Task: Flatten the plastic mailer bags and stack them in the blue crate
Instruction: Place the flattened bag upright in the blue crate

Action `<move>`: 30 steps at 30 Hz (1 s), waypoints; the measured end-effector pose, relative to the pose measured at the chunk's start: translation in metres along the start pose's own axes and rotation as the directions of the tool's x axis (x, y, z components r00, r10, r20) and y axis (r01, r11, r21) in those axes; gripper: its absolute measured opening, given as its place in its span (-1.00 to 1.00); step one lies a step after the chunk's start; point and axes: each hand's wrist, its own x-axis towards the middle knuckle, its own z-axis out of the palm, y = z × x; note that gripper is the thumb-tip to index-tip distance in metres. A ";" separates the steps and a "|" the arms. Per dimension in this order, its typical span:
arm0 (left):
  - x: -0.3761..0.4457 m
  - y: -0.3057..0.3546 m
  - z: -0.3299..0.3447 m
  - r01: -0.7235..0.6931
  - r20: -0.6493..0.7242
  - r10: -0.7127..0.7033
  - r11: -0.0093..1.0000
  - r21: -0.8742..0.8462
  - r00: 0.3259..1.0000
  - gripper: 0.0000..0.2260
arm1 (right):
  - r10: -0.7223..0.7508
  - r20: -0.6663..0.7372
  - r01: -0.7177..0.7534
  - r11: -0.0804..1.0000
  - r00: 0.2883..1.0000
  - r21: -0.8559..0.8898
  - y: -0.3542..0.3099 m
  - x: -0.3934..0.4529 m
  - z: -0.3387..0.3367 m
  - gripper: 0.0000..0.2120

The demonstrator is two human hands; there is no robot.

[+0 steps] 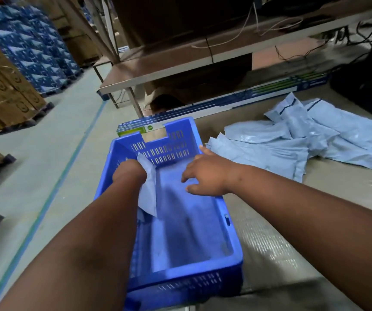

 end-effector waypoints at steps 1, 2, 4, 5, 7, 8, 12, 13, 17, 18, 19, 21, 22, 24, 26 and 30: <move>0.001 0.000 0.001 0.012 -0.004 -0.012 1.000 -0.010 1.000 -0.36 | 0.001 0.001 -0.001 1.000 1.000 -0.002 0.000 0.000 0.000 -0.60; 0.003 -0.001 0.003 0.014 -0.013 -0.014 1.000 -0.022 1.000 -0.37 | 0.001 0.000 -0.001 1.000 1.000 -0.001 0.000 0.001 0.001 -0.60; 0.006 -0.003 0.006 0.014 -0.022 -0.015 0.999 -0.030 1.000 -0.36 | 0.001 -0.001 -0.001 1.000 1.000 0.010 0.000 0.000 0.001 -0.60; 0.007 -0.004 0.008 0.013 -0.028 -0.014 0.999 -0.030 1.000 -0.35 | -0.001 0.000 0.001 1.000 1.000 0.012 0.000 0.001 0.001 -0.60; -0.002 -0.003 0.003 0.008 -0.039 -0.009 1.000 -0.025 0.999 -0.36 | 0.001 0.002 -0.001 1.000 1.000 0.015 -0.001 0.001 0.000 -0.61; -0.011 -0.002 -0.003 0.002 -0.052 -0.003 0.999 -0.033 0.999 -0.41 | 0.003 0.003 -0.003 1.000 1.000 0.016 -0.001 0.001 -0.001 -0.61; -0.031 0.010 -0.021 -0.043 -0.158 0.034 0.998 -0.051 0.987 -0.62 | 0.006 -0.010 -0.005 0.999 1.000 0.043 -0.001 -0.002 -0.004 -0.58; -0.033 0.014 -0.028 -0.066 -0.179 0.059 0.997 -0.032 0.982 -0.67 | 0.014 -0.038 -0.012 0.998 0.999 0.059 -0.001 -0.003 -0.006 -0.56; -0.050 0.043 -0.057 -0.168 -0.245 0.169 0.985 0.026 0.955 -0.93 | 0.127 -0.202 -0.099 0.985 0.971 0.143 0.012 -0.007 -0.018 -0.54; -0.060 0.054 -0.066 -0.186 -0.273 0.185 0.982 0.022 0.944 -0.97 | 0.158 -0.218 -0.127 0.981 0.963 0.149 0.019 -0.010 -0.022 -0.54; -0.071 0.066 -0.074 -0.204 -0.297 0.200 0.979 0.020 0.934 -0.98 | 0.181 -0.227 -0.152 0.978 0.957 0.143 0.027 -0.014 -0.026 -0.53; -0.091 0.094 -0.086 -0.256 -0.334 0.249 0.966 0.022 0.909 -0.96 | 0.221 -0.232 -0.200 0.973 0.947 0.111 0.044 -0.027 -0.035 -0.49; -0.098 0.107 -0.089 -0.277 -0.340 0.268 0.960 0.022 0.901 -0.94 | 0.241 -0.234 -0.223 0.970 0.942 0.099 0.053 -0.034 -0.037 -0.51; -0.113 0.136 -0.094 -0.316 -0.346 0.299 0.949 0.008 0.889 -0.91 | 0.288 -0.237 -0.279 0.958 0.928 0.073 0.075 -0.050 -0.037 -0.60; -0.126 0.166 -0.092 -0.356 -0.359 0.337 0.934 0.014 0.870 -0.91 | 0.345 -0.214 -0.343 0.938 0.914 0.046 0.100 -0.068 -0.031 -0.61; -0.146 0.219 -0.071 -0.456 -0.275 0.475 0.880 0.132 0.836 -0.79 | 0.453 -0.107 -0.453 0.891 0.885 0.024 0.143 -0.105 -0.001 -0.60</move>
